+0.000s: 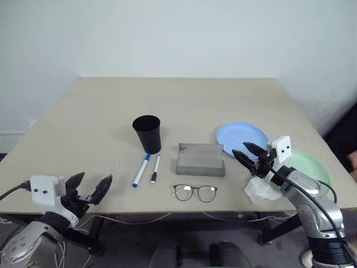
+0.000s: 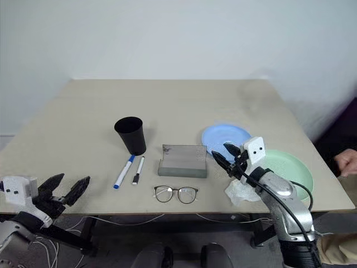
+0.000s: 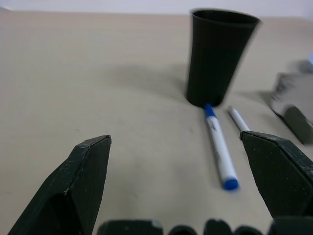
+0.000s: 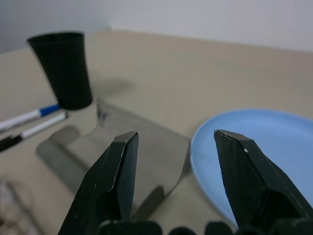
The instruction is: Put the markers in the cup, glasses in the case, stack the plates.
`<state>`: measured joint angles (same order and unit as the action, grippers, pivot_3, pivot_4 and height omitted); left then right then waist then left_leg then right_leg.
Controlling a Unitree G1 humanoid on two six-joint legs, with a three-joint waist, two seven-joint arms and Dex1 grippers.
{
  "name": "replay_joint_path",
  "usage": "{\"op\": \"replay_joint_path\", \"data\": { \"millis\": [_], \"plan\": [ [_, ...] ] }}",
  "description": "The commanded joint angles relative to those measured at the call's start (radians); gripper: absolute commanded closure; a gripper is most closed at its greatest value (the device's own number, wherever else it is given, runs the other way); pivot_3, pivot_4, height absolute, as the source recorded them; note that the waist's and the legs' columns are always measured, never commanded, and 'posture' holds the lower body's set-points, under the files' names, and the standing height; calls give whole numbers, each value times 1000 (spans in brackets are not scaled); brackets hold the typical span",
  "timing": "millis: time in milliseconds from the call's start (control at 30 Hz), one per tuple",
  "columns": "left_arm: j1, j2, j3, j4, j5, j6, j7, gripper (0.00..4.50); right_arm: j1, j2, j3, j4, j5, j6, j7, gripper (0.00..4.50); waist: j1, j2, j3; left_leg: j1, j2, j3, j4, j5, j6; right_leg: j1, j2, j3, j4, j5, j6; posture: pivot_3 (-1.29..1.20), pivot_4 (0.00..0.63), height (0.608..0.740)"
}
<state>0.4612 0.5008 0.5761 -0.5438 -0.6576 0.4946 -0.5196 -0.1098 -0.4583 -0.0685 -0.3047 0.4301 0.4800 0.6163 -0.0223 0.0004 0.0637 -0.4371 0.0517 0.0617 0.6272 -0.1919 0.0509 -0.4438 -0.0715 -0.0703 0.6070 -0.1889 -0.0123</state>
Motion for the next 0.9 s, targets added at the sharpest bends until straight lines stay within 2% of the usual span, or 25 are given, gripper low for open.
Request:
{"op": "replay_joint_path", "data": {
  "millis": [33,133,167,200,233,267,300,333,367,400,433,467,500,533,567,600,633,700,800,900],
  "plan": [
    [10,51,28,-8,-15,-48,-103,0,-16,-65,-39,-20,68,38,89,1846,0,1,0,0,1,2,0,0,0,-1,0,1,0,0,-1,0,0,740],
    [6,91,24,27,1,-63,-159,0,-7,-96,-50,-13,83,40,116,1846,0,5,-1,-1,12,13,0,0,0,-1,3,-2,-3,1,-2,0,0,740],
    [0,105,20,31,2,-61,-170,0,-7,-104,-56,-12,90,46,122,1846,2,4,-3,-8,16,15,-2,0,0,-1,5,-3,-2,1,-2,0,0,740],
    [-9,118,14,33,-1,-60,-183,0,-7,-111,-60,-10,95,51,129,1846,4,-8,-5,-9,20,21,-6,0,0,-2,3,-2,9,2,-3,0,0,740],
    [-14,126,10,36,-4,-59,-192,0,-8,-116,-63,-9,98,55,134,1846,11,-19,-4,-4,20,44,-14,0,0,0,-7,3,48,-5,-1,0,0,740],
    [-23,135,8,45,-5,-58,-204,0,-7,-119,-61,-9,97,52,136,1846,19,-29,-4,7,19,58,-16,0,0,-1,-14,7,65,-24,-8,0,0,740],
    [-31,139,0,43,-4,-53,-205,0,-7,-126,-65,1,97,46,143,1846,25,-20,-6,25,17,73,-16,1,-1,-4,-20,18,74,-38,-11,0,0,740],
    [-43,149,-5,61,4,-56,-217,0,-5,-134,-66,5,89,32,150,1846,29,-11,-4,27,12,63,0,-8,-16,-4,-20,14,69,-39,-14,0,0,740],
    [-59,160,-9,83,9,-59,-233,0,-4,-143,-71,9,83,21,155,1846,29,-3,-2,24,8,34,19,-17,-29,0,-24,-3,68,-39,-14,0,0,740],
    [-74,164,-23,86,14,-56,-234,0,-8,-157,-86,24,83,13,168,1846,28,9,0,22,4,9,33,-19,-30,4,-25,-17,68,-39,-14,0,0,740],
    [-88,170,-31,100,19,-59,-244,0,-11,-165,-93,28,83,14,169,1846,23,29,-1,18,-6,-20,55,-26,-26,10,-26,-39,67,-39,-14,0,0,740],
    [-101,166,-51,100,26,-59,-241,0,-13,-177,-103,46,83,2,181,1846,18,59,-7,9,-6,-47,69,-41,-24,18,-24,-62,59,-38,-14,0,0,740],
    [-121,165,-66,114,35,-61,-242,0,-11,-189,-104,55,83,1,193,1846,16,50,-11,-14,4,-74,68,-43,-22,34,-5,-82,37,-23,-4,0,0,740],
    [-137,166,-83,122,40,-61,-241,0,-8,-203,-104,68,76,-10,208,1846,13,31,-15,-21,4,-67,53,-43,-22,29,-8,-76,52,-30,9,0,0,740],
    [-150,172,-93,130,40,-60,-250,0,-5,-216,-104,73,73,-13,219,1846,13,18,-12,-21,-11,-62,46,-42,-20,38,-12,-55,91,-58,13,0,0,740],
    [-160,179,-97,134,37,-55,-258,0,-6,-227,-107,76,76,-9,227,1846,14,9,-9,-9,-32,-64,32,-37,-14,43,-7,-24,84,-89,8,0,0,740],
    [-169,186,-101,132,33,-48,-263,0,-11,-239,-110,80,79,-4,235,1846,13,9,-7,7,-54,-74,17,-37,-14,50,-11,-10,82,-89,7,0,0,740],
    [-181,205,-104,150,33,-45,-288,0,-25,-252,-108,79,84,15,236,1846,12,10,-4,25,-57,-69,8,-37,-14,58,-17,0,76,-90,6,0,0,740],
    [-186,221,-118,156,49,-47,-298,0,-36,-272,-107,90,87,37,241,1846,13,10,-4,28,-52,-72,4,-34,-18,60,-14,-4,68,-88,5,0,0,740],
    [-178,230,-118,146,46,-37,-314,0,-34,-299,-105,79,94,61,261,1846,14,9,-4,29,-51,-72,5,-18,-15,60,-13,-3,68,-84,5,0,0,740]
  ]
}}
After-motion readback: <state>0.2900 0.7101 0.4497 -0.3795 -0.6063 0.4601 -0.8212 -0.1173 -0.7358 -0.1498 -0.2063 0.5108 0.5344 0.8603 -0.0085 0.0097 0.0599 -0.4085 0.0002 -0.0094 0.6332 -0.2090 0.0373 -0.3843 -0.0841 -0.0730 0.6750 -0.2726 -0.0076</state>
